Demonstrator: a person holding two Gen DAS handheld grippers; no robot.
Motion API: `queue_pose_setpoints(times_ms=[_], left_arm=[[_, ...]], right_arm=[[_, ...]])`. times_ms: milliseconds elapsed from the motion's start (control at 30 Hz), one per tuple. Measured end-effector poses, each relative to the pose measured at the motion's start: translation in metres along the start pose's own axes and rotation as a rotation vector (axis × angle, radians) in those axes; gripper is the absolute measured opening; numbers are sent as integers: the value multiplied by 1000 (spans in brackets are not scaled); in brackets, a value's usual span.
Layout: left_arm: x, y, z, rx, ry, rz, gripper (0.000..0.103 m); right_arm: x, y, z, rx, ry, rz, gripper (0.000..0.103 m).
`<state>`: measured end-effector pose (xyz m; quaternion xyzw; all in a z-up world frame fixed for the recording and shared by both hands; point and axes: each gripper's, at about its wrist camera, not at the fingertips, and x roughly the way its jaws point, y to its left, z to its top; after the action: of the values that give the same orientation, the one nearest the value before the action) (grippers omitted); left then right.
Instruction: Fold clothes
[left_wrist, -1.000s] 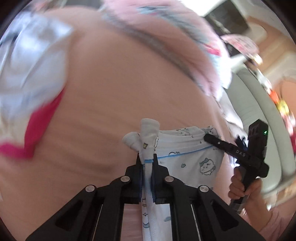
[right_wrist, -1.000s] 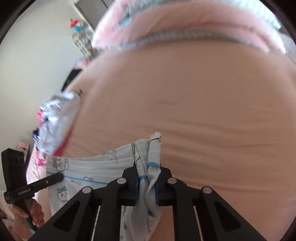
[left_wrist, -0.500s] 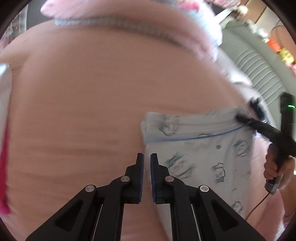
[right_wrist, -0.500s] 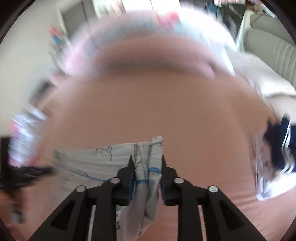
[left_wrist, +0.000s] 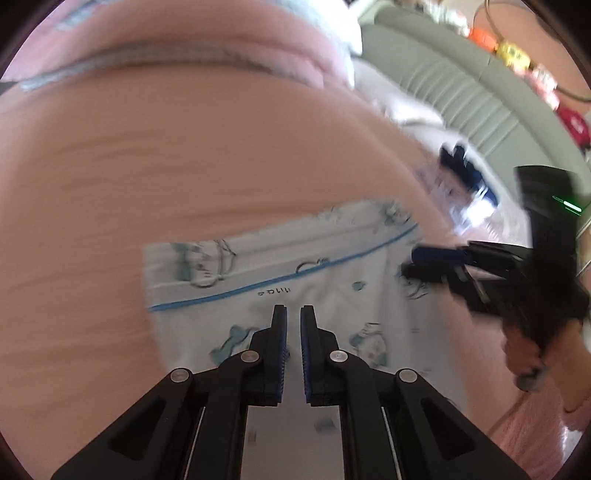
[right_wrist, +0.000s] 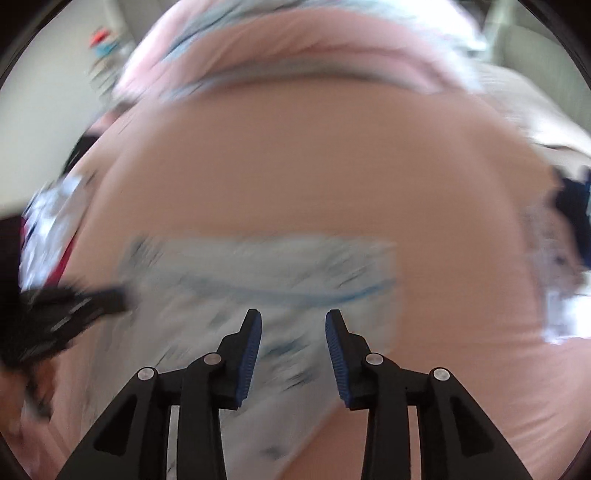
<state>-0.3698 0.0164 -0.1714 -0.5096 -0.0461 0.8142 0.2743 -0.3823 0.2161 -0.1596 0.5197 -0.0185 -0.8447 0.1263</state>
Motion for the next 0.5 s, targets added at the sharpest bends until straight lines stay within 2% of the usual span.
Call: queue_pose_setpoints(times_ms=[33,100,133,233,300,333,367,433,500], left_arm=[[6,6,1,9,18,-2,6],[8,20,14,-11,29,10,6],[4,28,23,-34,19,32,6],[-15,44,40,-103,-63,232,6],[-23,35,37,-94,-32,129,6],[-27,20,31,-41,-32,109,6],[-30,-2,20,49,-39,117,6],[-31,-40,-2,191,-37,126,7],[-26,-54,-23,213,27,81,7]], right_arm=[[8,9,-2,-48,22,0,35],[23,14,-2,-120,25,-92,35],[27,7,3,-111,5,-104,33],[27,-19,27,-15,-37,-138,28],[17,-19,40,-2,-89,-259,31],[11,-15,41,-6,-107,-282,33],[1,-9,41,-10,-124,-261,33],[-16,1,31,-4,-133,-139,34],[-27,15,8,-17,-99,-34,39]])
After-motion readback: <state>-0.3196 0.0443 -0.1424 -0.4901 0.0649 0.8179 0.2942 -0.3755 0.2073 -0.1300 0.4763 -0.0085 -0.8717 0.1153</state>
